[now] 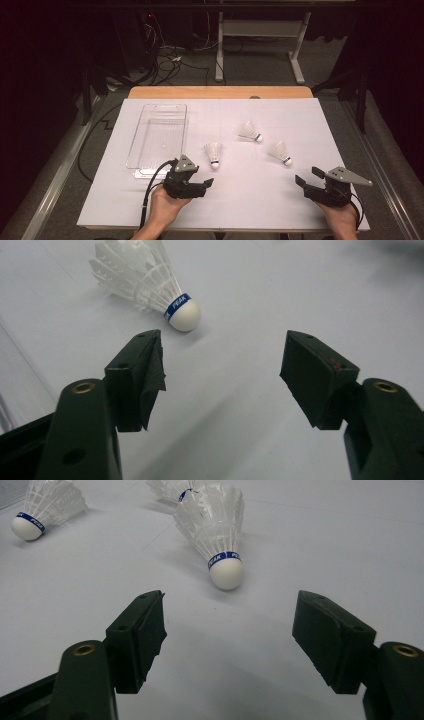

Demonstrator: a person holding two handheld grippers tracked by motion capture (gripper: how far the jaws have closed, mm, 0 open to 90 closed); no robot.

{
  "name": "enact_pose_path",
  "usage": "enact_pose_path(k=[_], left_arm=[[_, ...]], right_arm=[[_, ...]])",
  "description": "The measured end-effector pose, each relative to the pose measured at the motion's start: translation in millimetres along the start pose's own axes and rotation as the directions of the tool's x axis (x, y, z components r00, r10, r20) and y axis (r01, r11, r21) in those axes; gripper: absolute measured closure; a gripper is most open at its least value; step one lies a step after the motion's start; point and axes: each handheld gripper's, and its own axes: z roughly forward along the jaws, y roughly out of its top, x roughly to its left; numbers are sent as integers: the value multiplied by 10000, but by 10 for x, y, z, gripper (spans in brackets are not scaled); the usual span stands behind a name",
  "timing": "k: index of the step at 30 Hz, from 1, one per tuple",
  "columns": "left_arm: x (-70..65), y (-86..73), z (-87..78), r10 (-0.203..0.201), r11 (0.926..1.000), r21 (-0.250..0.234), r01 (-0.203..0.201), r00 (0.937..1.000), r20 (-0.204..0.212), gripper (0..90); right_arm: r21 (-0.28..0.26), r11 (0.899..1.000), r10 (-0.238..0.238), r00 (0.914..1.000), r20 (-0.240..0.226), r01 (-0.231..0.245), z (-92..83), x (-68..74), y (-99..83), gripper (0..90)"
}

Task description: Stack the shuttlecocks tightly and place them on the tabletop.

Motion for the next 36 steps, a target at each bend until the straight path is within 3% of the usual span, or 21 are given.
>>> enact_pose_path(k=[9, 24, 36], left_arm=[[54, 123, 17, -215, 9998, -47, 216, 9996, 193, 346], [63, 247, 44, -23, 10000, 58, 22, 9999, 144, 342], [144, 373, 113, -237, 9994, 254, 234, 9997, 94, 343]], right_arm=[[22, 10000, -23, 10000, -35, 23, 4, -3, -1, 293], [-16, 10000, 66, 9999, -89, -66, 6, -9, 1, 290], [-4, 10000, 79, 9999, -128, -79, 8, -13, -1, 290]])
